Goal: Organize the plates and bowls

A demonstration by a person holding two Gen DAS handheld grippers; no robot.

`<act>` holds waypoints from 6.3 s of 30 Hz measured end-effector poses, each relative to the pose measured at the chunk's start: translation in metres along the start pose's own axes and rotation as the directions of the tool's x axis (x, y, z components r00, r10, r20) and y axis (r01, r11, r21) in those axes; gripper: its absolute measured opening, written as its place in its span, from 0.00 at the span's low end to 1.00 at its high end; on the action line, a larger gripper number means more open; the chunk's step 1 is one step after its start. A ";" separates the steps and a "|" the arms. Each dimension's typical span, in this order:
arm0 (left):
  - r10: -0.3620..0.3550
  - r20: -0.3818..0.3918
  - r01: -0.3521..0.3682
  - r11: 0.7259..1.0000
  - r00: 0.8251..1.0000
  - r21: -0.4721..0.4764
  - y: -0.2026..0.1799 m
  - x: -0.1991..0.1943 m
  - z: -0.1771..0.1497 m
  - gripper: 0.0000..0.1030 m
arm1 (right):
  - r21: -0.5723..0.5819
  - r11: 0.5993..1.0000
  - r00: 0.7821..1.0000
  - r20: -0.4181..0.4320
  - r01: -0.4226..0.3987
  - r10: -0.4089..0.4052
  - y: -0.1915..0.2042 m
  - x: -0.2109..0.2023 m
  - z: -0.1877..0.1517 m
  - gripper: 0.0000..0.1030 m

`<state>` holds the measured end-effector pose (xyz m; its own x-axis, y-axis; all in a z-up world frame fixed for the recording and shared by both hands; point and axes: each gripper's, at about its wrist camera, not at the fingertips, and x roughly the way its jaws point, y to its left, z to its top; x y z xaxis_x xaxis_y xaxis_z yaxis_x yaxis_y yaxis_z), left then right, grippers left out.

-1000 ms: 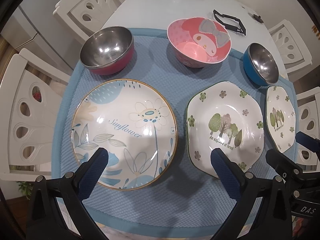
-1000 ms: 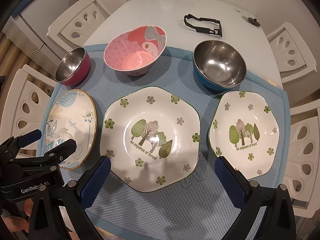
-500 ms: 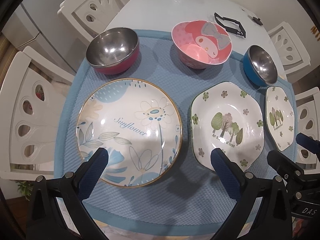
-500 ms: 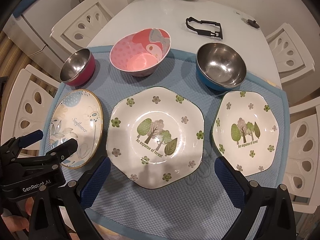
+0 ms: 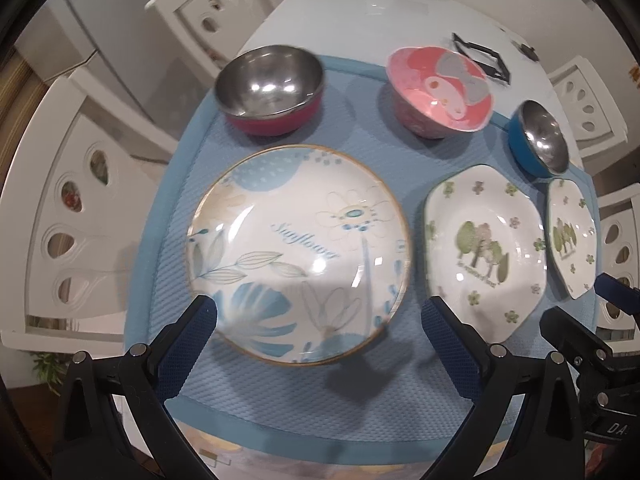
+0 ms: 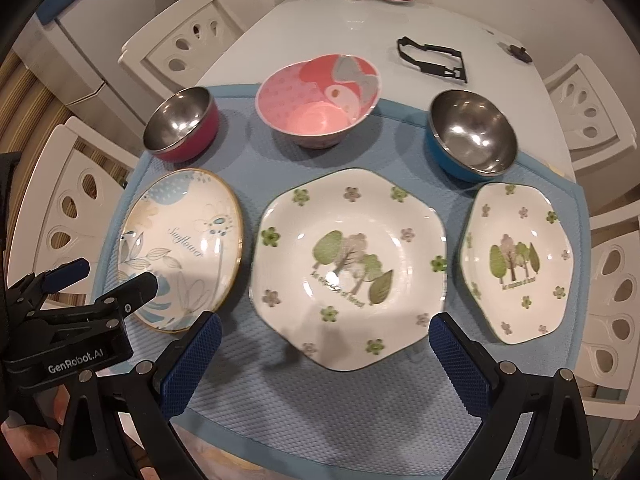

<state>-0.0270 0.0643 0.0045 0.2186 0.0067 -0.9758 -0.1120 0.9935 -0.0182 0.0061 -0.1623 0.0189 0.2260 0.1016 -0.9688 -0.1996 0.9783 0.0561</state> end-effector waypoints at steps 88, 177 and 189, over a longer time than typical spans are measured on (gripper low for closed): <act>-0.194 -0.239 0.267 0.905 0.951 0.330 -0.017 0.067 -0.111 0.46 | 0.231 0.959 0.971 -0.133 -0.165 0.199 -0.020 0.090 -0.129 0.33; -0.160 -0.174 0.205 0.935 0.972 0.289 -0.116 0.128 0.052 0.72 | 0.379 0.911 0.985 0.003 -0.163 0.174 -0.114 0.102 -0.040 0.78; -0.167 -0.159 0.210 0.928 0.973 0.307 -0.130 0.130 0.053 0.74 | 0.342 0.929 0.989 0.013 -0.143 0.148 -0.107 0.104 -0.033 0.78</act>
<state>0.0672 -0.0576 -0.1080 0.0769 -0.1774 -0.9811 0.2391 0.9586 -0.1546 0.0195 -0.2621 -0.0961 0.2066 0.2474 -0.9466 0.1086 0.9557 0.2734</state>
